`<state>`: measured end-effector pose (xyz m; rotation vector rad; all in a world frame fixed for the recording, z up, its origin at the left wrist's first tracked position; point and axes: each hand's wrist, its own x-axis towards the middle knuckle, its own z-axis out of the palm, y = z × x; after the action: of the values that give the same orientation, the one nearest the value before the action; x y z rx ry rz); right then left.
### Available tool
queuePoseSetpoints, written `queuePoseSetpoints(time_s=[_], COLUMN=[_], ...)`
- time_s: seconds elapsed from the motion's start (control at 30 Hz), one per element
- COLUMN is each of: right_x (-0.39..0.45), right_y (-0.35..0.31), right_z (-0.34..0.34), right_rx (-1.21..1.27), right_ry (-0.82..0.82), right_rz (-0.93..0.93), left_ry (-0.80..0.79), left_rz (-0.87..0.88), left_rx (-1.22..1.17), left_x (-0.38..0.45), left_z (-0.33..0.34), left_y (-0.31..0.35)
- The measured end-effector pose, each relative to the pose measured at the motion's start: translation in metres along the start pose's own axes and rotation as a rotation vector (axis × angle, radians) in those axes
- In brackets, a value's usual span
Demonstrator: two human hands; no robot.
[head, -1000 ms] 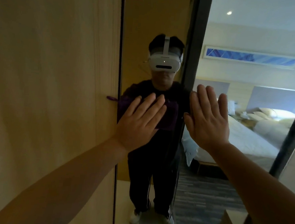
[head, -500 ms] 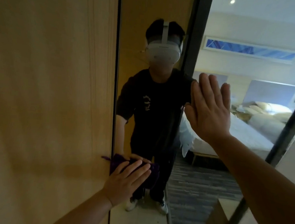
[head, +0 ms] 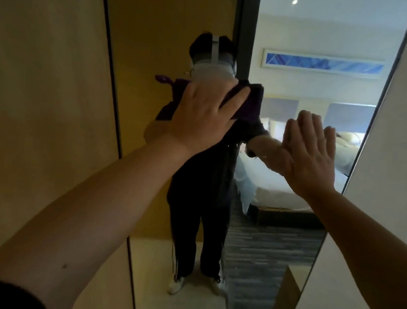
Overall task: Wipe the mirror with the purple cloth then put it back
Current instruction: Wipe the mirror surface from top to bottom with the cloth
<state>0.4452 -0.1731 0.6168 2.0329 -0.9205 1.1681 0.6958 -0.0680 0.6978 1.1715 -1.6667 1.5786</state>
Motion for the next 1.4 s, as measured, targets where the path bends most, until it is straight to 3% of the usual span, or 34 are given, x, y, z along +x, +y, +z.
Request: queuePoseSetpoints(time_s=[0.23,0.43,0.57,0.7,0.8,0.9,1.03,1.13,1.3,1.4], right_x=[0.000,0.002,0.001,0.002,0.002,-0.002,-0.005,-0.005,-0.004,-0.005], right_y=[0.007,0.009,0.009,0.008,0.009,0.012,0.036,0.047,0.051,0.050], right_z=[0.024,0.028,0.028,0.024,0.013,0.005,0.008,0.017,0.024,0.023], right_rx=[0.024,0.013,0.012,0.021,0.075,0.136,0.074,0.037,0.040,0.062], right_ry=[0.226,0.295,0.305,0.249,0.200,0.177,0.259,0.309,0.371,0.370], right_rz=[-0.065,-0.090,-0.094,-0.077,-0.079,-0.114,-0.110,-0.144,-0.186,-0.184], left_ry=[0.066,-0.143,-0.326,-0.303,-0.081,0.127,0.133,0.109,0.093,0.067], left_rz=[0.120,0.181,0.161,0.122,-0.040,-0.084,-0.044,-0.041,0.094,0.050], left_rx=[-0.023,-0.070,-0.155,-0.237,-0.218,-0.102,0.026,0.056,0.022,0.035], left_x=[-0.099,-0.257,-0.308,-0.267,-0.180,-0.066,0.043,0.045,-0.030,-0.060], left_z=[0.029,0.033,0.023,0.011,0.008,0.003,0.013,0.033,0.050,0.060], left_y=[0.057,0.118,0.146,0.136,0.103,0.067,0.047,0.067,0.119,0.139])
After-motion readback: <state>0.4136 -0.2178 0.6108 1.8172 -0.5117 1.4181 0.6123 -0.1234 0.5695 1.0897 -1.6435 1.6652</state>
